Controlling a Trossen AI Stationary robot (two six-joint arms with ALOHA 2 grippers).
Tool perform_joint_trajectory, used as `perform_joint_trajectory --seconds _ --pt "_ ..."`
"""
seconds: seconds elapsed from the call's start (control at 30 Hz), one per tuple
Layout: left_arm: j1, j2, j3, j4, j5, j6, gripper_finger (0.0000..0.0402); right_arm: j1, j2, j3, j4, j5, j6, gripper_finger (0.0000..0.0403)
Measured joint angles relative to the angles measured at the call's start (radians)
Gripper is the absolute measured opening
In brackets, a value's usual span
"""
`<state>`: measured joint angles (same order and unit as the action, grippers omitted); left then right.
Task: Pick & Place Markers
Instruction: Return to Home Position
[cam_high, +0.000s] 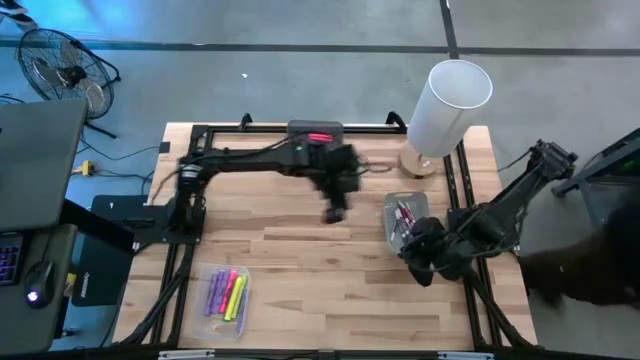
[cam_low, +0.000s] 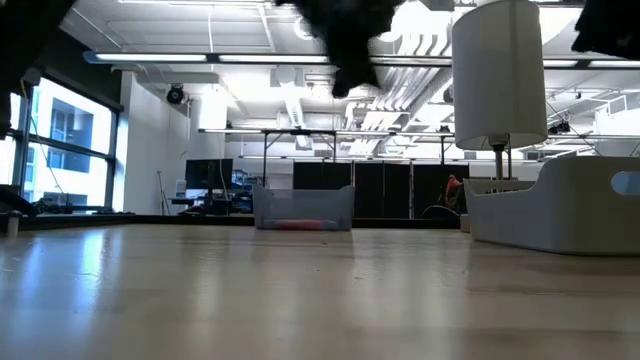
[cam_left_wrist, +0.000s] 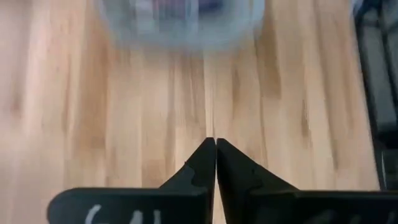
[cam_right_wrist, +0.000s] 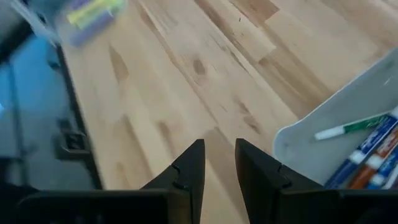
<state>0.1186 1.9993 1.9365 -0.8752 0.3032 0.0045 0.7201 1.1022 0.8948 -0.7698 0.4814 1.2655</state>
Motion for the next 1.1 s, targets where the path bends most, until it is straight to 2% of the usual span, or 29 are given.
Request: perform_joint_trajectory --seconds 0.03,0.1,0.2,0.27,0.37,0.47,0.57,0.63,0.77,0.97,1.1 --pt "0.002 -0.044 -0.067 -0.018 -0.007 0.007 0.0014 -0.005 0.017 0.000 0.000 0.001 -0.025 0.0078" --pt "0.005 -0.115 -0.217 0.153 -0.022 0.003 0.0014 -0.014 0.051 0.000 -0.003 0.006 -0.046 0.0078" --pt "0.015 -0.305 -0.527 0.260 -0.030 -0.034 0.0003 -0.040 0.107 0.000 -0.005 0.006 -0.061 0.0077" --pt "0.014 -0.421 -0.710 0.483 -0.032 -0.047 0.0004 -0.055 0.140 0.000 -0.001 0.000 -0.078 0.0070" --pt "0.008 -0.622 -0.984 0.639 -0.033 -0.118 0.0002 -0.088 0.177 0.000 0.014 -0.001 -0.115 0.0044" --pt "-0.019 -0.811 -1.206 0.805 -0.095 -0.171 0.0001 -0.130 0.199 0.000 0.045 0.023 -0.157 0.0009" --pt "-0.066 -1.022 -1.386 0.868 -0.183 -0.210 0.0001 -0.177 0.207 0.000 0.089 0.057 -0.222 0.0012" --pt "-0.100 -1.132 -1.471 0.931 -0.241 -0.213 0.0001 -0.208 0.205 0.000 0.126 0.059 -0.268 0.0015" --pt "-0.157 -1.318 -1.604 0.942 -0.312 -0.196 0.0000 -0.276 0.199 0.000 0.186 0.021 -0.365 0.0003" --pt "-0.207 -1.570 -1.716 0.935 -0.296 -0.114 0.0000 -0.358 0.199 0.000 0.273 -0.026 -0.460 0.0004" --pt "-0.203 -1.745 -1.785 0.960 -0.239 -0.008 0.0000 -0.401 0.199 0.000 0.337 -0.073 -0.518 0.0003"
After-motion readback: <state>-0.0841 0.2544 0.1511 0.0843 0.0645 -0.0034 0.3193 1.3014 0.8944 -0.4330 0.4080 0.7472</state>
